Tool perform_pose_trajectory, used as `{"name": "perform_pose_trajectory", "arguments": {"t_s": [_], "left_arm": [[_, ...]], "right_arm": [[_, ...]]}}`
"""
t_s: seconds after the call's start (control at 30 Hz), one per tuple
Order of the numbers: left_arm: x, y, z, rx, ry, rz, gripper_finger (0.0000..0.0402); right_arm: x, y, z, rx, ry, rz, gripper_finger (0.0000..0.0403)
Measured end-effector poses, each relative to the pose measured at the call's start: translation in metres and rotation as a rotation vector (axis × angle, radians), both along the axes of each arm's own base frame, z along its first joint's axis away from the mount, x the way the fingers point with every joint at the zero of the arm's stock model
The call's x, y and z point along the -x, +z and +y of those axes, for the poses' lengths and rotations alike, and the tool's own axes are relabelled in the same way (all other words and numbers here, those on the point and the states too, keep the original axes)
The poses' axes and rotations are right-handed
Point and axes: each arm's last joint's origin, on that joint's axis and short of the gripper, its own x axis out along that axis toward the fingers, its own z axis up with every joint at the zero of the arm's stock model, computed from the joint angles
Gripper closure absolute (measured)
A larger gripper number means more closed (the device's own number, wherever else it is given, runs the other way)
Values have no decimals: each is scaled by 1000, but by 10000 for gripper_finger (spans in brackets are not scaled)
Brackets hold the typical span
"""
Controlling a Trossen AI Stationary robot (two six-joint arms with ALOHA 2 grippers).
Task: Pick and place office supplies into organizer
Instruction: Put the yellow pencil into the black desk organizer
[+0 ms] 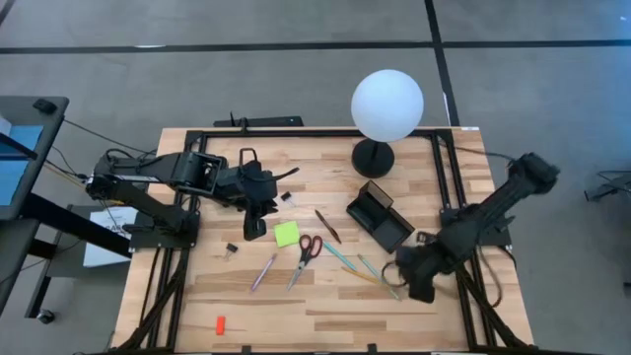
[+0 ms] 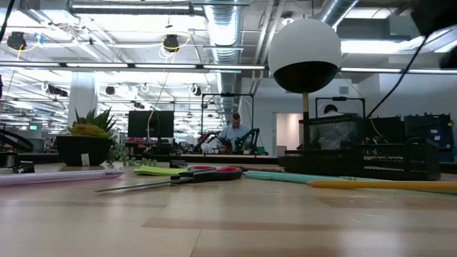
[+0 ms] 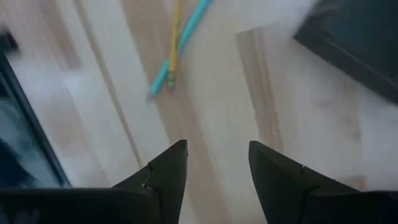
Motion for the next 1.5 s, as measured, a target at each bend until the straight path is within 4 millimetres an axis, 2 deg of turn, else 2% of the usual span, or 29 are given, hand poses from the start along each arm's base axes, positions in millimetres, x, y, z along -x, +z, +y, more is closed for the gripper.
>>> {"name": "perform_pose_trajectory", "arguments": {"t_s": [0.07, 0.17, 0.37, 0.53, 0.83, 1.0, 1.5], "left_arm": [[0, 0, 0, 2, 3, 0, 345], [0, 0, 0, 19, 27, -1, 345], [0, 0, 0, 19, 51, -5, 345], [0, 0, 1, -2, 74, -9, 345], [0, 0, 2, -7, 78, -9, 345], [0, 0, 2, -14, 76, -9, 345], [0, 0, 2, -17, 72, -9, 345]], "right_arm": [[7, -5, -5, -86, -81, -80, 239], [3, -10, -2, -212, -127, -196, 239], [-5, -33, 5, -122, -58, -130, 239], [-12, -56, 10, -56, -88, -38, 239], [-35, -61, 34, -66, 39, -10, 239], [-38, -76, 36, -15, 28, 55, 240], [-39, -81, 36, 7, 32, 73, 249]]}}
